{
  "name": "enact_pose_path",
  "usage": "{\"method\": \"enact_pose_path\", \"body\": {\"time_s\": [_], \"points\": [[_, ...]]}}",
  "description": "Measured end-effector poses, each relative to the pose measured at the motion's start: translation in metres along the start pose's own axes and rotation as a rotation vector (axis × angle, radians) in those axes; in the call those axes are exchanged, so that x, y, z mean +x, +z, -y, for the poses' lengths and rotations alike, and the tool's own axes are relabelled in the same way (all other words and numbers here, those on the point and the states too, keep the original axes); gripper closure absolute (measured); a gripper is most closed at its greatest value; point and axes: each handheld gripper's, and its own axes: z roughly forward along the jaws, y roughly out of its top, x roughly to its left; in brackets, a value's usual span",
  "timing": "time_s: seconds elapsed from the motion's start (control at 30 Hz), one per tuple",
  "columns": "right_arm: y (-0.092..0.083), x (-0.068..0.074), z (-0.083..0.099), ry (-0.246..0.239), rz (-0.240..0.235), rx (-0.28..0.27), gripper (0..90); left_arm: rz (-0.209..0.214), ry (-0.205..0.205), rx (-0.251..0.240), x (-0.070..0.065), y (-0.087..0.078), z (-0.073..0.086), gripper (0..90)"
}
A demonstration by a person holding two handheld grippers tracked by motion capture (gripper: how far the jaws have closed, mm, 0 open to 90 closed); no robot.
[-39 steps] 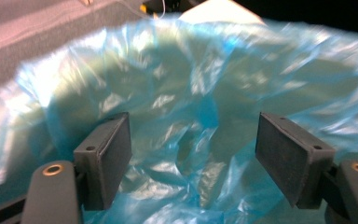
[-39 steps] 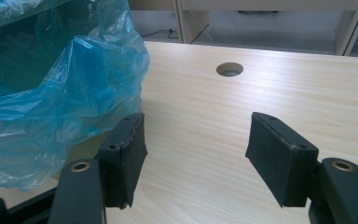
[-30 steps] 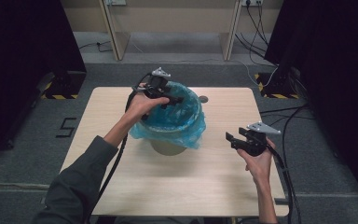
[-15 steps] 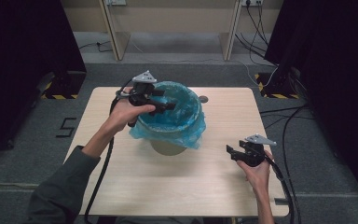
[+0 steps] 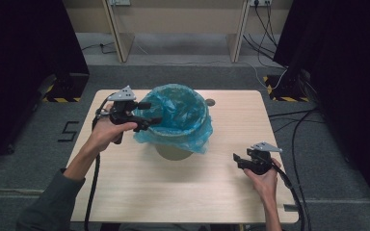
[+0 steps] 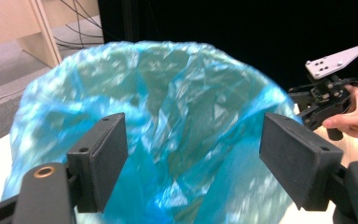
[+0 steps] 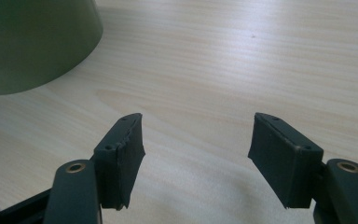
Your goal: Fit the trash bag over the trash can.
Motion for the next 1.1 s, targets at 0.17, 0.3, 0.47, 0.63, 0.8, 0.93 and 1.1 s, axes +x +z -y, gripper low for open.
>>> {"method": "enact_pose_path", "body": {"time_s": [0.17, 0.3, 0.47, 0.63, 0.8, 0.93, 1.1], "points": [[0.0, -0.002, 0.009, 0.002, 0.006, 0.021, 34.0, -0.014, -0.005, -0.006, 0.005, -0.012, 0.021, 22.9], [0.001, -0.005, 0.018, -0.005, 0.017, 0.05, 31.2, -0.033, 0.015, -0.006, 0.007, -0.019, 0.039, 22.9], [0.001, -0.003, 0.024, -0.063, 0.073, 0.084, 27.0, -0.058, 0.025, 0.011, 0.006, -0.025, 0.068, 23.0], [0.002, 0.0, 0.024, -0.065, 0.087, 0.096, 23.0, -0.083, 0.032, 0.023, 0.005, -0.027, 0.097, 23.0], [0.001, 0.0, 0.025, -0.065, 0.087, 0.096, 22.5, -0.114, 0.02, 0.046, 0.012, -0.027, 0.127, 22.6], [0.001, 0.0, 0.025, -0.067, 0.089, 0.096, 22.3, -0.155, 0.006, 0.102, 0.019, -0.027, 0.154, 21.8], [0.001, 0.0, 0.025, -0.067, 0.089, 0.094, 22.3, -0.195, 0.009, 0.146, 0.025, -0.029, 0.17, 19.4]]}}
